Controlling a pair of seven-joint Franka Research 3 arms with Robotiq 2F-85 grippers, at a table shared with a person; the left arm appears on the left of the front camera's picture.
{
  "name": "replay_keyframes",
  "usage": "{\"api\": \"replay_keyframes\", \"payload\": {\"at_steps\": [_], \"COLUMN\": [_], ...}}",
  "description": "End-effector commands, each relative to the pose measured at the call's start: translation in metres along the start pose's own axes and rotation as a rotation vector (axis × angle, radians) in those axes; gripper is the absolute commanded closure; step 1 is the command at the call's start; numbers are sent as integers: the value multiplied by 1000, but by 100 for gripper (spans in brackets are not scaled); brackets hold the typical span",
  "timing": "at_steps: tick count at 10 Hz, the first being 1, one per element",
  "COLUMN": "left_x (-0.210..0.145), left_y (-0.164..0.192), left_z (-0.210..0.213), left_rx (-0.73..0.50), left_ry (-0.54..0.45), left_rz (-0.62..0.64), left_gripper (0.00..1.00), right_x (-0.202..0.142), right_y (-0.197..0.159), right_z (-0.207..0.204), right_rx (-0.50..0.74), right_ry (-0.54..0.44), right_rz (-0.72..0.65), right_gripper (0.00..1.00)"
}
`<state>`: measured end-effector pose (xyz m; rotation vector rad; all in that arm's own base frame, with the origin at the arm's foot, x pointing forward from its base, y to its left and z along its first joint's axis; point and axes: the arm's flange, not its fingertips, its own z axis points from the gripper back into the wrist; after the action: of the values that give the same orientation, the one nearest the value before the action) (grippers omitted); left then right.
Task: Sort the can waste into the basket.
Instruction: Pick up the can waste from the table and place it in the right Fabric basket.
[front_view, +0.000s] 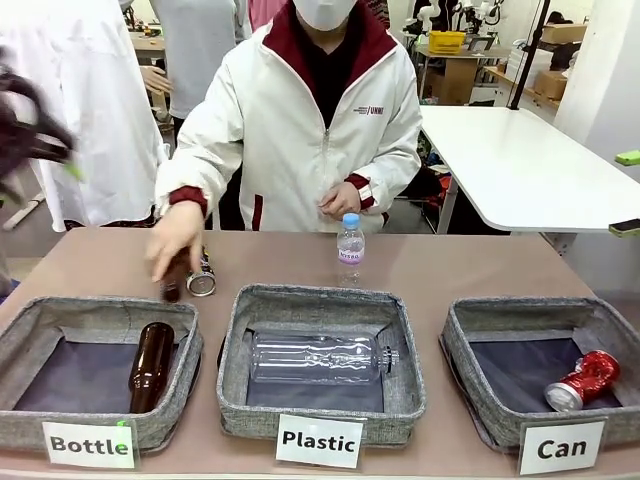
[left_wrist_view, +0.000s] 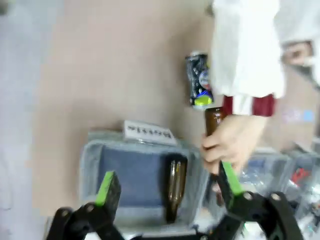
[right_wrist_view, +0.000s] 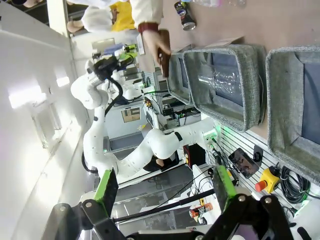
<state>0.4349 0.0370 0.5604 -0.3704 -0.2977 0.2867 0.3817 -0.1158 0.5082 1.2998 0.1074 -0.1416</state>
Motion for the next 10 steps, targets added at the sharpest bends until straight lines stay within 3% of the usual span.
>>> {"api": "replay_keyframes", "payload": {"at_steps": [1, 3, 5, 8, 10], "left_x": [13, -13, -40, -52, -47], "left_y": [139, 235, 277, 279, 245], "left_z": [79, 94, 79, 63, 60], "left_rx": [-254, -455, -572, -602, -549], "left_ry": [127, 98, 67, 78, 104], "left_rz": [57, 109, 114, 121, 104], "left_gripper": [0, 0, 0, 0, 0], "right_x": [-2, -2, -2, -2, -2], "right_y": [2, 2, 2, 2, 2], "right_z": [3, 3, 3, 3, 3], "right_rx": [-2, -2, -2, -2, -2], "right_ry": [9, 9, 9, 9, 9], "right_rz": [21, 21, 21, 21, 21], "right_gripper": [0, 0, 0, 0, 0]}}
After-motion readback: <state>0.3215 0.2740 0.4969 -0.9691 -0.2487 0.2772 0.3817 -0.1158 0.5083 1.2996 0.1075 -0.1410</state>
